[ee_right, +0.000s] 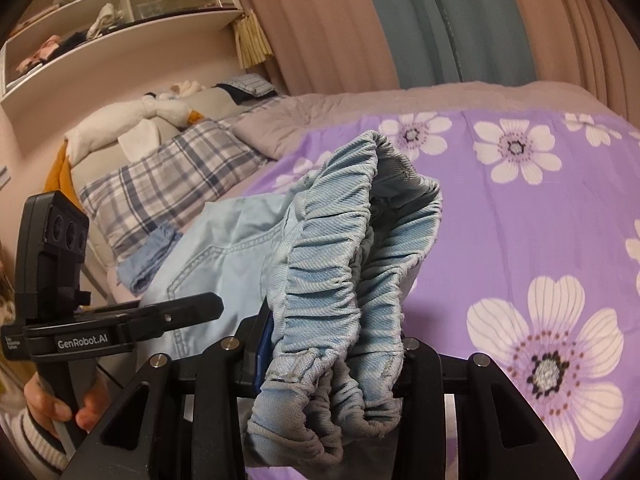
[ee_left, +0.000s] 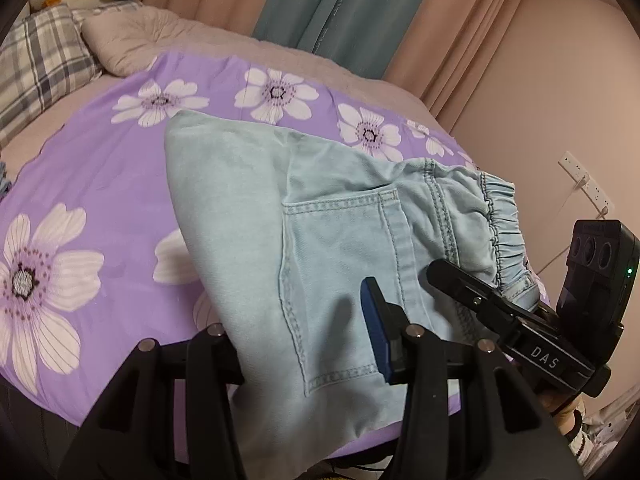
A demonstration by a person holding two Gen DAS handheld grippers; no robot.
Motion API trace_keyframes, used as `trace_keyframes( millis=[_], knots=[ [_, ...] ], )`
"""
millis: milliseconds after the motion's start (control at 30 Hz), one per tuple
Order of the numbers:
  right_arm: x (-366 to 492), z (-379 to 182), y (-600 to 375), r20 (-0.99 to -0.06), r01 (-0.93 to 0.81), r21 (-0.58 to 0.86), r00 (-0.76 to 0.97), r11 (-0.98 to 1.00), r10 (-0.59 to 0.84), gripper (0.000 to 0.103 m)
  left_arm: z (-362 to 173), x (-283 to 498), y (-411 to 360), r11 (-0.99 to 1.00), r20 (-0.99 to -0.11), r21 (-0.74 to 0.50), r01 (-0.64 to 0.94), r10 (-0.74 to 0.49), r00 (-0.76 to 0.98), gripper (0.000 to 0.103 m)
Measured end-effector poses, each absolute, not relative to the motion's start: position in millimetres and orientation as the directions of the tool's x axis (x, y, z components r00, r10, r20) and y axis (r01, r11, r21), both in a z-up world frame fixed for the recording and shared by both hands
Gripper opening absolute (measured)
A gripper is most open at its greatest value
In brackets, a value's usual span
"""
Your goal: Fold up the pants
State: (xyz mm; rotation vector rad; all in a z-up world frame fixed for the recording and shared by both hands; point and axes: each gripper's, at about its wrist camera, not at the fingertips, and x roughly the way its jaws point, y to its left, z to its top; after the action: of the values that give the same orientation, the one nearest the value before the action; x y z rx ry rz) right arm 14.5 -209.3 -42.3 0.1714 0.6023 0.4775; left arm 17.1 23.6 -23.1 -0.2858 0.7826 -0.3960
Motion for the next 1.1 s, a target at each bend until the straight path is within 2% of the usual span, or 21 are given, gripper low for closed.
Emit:
trace_keyframes(
  millis=[600, 1100],
  knots=[
    [24.7, -18.0, -206.7, -0.451, -0.409, 0.211, 0.765, 0.888, 0.46, 0.04, 1.6, 33.1, 29.0, 0.894, -0.573, -0.361, 0.265, -0.437, 0.693, 0.044],
    [31.6, -16.9, -199.9, -0.445, -0.417, 0.202, 0.767, 0.886, 0.462, 0.04, 2.0, 35.2, 28.6, 0.9, -0.577, -0.349, 0.26, -0.425, 0.697, 0.044]
  ],
)
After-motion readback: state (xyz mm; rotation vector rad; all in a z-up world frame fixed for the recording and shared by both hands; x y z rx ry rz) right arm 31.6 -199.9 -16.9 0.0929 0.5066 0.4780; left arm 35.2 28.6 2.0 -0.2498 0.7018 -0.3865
